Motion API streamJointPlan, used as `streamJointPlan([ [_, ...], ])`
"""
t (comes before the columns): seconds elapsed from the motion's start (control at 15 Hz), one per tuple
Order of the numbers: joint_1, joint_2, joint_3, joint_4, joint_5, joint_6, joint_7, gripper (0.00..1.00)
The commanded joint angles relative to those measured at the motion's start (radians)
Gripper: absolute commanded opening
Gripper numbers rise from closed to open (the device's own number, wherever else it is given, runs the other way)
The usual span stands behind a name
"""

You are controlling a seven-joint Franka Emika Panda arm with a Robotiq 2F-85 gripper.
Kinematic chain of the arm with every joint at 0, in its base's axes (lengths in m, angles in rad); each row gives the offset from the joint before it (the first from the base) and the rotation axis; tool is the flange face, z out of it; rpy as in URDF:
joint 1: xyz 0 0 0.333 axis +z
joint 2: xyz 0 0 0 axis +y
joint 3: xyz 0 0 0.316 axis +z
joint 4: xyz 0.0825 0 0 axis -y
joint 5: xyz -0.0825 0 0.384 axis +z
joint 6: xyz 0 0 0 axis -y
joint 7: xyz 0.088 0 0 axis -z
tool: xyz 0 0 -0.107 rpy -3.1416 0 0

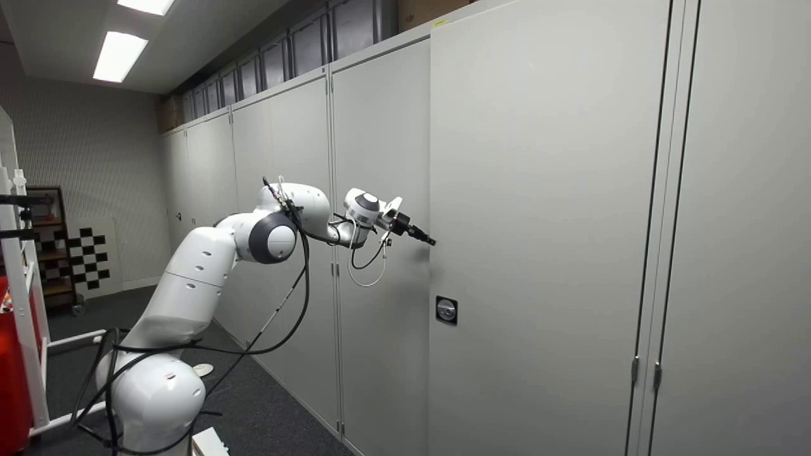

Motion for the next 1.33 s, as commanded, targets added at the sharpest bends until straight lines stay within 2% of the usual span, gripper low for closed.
streamJointPlan([
  [0.0,0.01,0.012,-0.024,0.028,-0.028,-0.03,0.032,1.0],
  [1.27,0.05,-0.108,-0.011,-0.077,0.007,-0.207,-0.008,1.0],
])
